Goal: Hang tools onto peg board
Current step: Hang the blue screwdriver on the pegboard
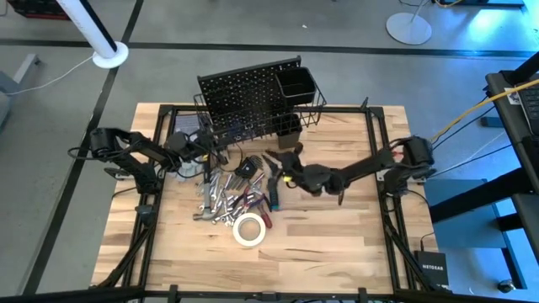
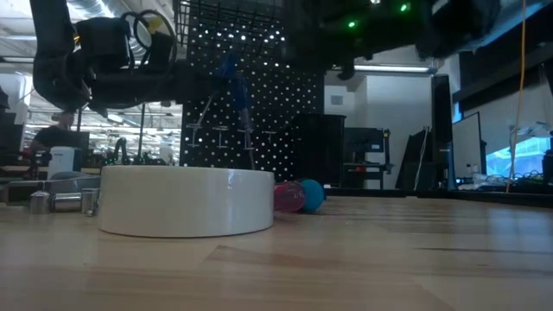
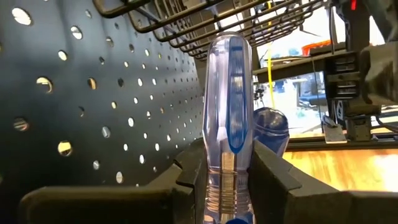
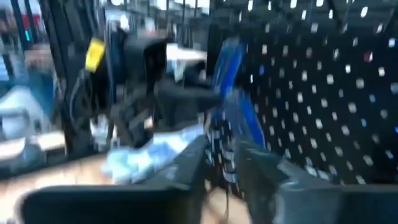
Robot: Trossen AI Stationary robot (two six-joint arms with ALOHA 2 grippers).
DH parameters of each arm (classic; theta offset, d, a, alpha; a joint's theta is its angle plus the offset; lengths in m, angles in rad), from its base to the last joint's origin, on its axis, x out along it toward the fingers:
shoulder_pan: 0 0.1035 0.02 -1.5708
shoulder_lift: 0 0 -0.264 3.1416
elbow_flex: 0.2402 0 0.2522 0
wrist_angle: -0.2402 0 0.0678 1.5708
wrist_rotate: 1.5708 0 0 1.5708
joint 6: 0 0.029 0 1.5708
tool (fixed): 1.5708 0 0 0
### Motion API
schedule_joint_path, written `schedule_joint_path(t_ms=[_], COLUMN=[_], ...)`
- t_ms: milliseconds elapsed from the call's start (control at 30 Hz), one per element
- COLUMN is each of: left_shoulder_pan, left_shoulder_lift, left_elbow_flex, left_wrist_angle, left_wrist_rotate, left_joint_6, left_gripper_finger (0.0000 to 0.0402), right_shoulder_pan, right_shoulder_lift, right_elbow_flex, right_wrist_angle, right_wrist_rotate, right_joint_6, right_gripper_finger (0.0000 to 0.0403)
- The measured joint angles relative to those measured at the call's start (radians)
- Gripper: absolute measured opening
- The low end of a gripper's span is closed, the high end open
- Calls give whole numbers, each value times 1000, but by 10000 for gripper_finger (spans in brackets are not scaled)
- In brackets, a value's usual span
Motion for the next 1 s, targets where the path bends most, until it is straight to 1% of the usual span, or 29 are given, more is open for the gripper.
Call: schedule_joint_path(t_ms=[67, 100, 133, 200, 300, 433, 500, 667, 767, 1000], left_shoulder_pan=[-13, -20, -27, -41, -58, -78, -82, -81, -80, -80], left_shoulder_lift=[0, 0, 0, 0, 0, 0, 0, 0, -1, -2], left_elbow_flex=[0, 0, 0, -1, -1, -1, -1, -1, -1, -1], left_wrist_angle=[0, 0, 0, -4, -7, -7, -6, -2, 1, 4], left_wrist_rotate=[4, 8, 10, 12, 10, 11, 12, 6, -2, 7], left_joint_6=[24, 39, 50, 71, 74, 77, 78, 74, 69, 69], left_gripper_finger=[78, 78, 78, 78, 78, 78, 78, 78, 78, 77], right_shoulder_pan=[-20, -32, -47, -75, -104, -105, -103, -111, -111, -110], right_shoulder_lift=[68, 103, 136, 192, 243, 268, 268, 268, 267, 267], right_elbow_flex=[8, 19, 36, 75, 148, 229, 264, 341, 367, 373], right_wrist_angle=[155, 209, 243, 267, 263, 260, 239, 112, 71, 80], right_wrist_rotate=[-7, -8, -7, -5, -6, -11, -3, 15, -2, -38], right_joint_6=[-61, -82, -98, -102, -105, -187, -232, -257, -258, -274], right_gripper_finger=[27, 14, 9, 16, 23, 7, 6, 12, 6, 10])
